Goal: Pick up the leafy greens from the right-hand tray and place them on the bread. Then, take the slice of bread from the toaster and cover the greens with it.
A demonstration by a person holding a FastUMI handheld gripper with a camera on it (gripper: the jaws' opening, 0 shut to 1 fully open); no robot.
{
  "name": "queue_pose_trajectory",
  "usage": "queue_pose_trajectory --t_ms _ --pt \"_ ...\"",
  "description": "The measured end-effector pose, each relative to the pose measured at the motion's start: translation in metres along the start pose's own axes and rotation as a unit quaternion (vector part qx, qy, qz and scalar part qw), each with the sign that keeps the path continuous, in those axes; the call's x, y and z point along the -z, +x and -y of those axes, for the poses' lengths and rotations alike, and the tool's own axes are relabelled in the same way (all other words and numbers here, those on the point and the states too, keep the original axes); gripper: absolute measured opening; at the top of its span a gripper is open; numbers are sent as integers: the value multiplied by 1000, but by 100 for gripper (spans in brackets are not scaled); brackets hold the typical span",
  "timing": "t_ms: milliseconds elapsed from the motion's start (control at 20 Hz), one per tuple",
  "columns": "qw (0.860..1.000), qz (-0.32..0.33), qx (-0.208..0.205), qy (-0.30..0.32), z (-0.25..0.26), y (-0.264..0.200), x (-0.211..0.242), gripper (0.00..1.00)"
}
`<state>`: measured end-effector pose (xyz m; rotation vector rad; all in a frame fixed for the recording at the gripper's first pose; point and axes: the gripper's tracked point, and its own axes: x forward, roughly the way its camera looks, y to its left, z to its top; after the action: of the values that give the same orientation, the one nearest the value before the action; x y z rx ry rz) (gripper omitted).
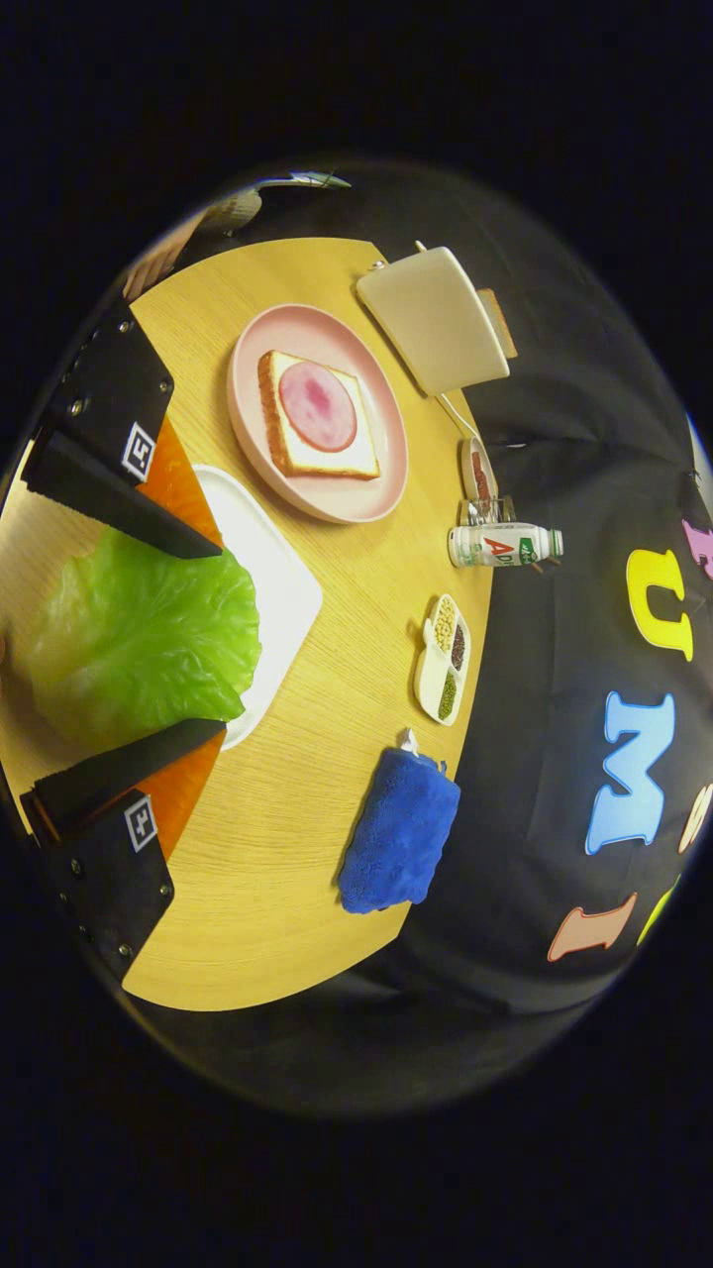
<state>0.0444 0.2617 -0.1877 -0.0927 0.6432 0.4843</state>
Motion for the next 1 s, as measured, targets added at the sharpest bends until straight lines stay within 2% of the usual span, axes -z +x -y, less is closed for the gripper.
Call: queue_pose_trajectory --t_ms 200,250,300,350,400,550,700,750,1000 --pt "1000 0 -13 11 -4 2 4 97" --pt "999 -2 -29 19 -10 6 5 95" --pt "999 5 -30 25 -11 4 3 90" --pt "999 1 -32 17 -11 4 6 78" --pt "999 14 -45 16 -14 3 0 77" --pt "999 15 -34 25 -15 2 1 24" --pt "999 21 -15 38 -16 8 -3 24" --pt "999 18 -13 39 -16 1 -2 1" --pt "998 40 -5 50 -12 -6 -13 1"
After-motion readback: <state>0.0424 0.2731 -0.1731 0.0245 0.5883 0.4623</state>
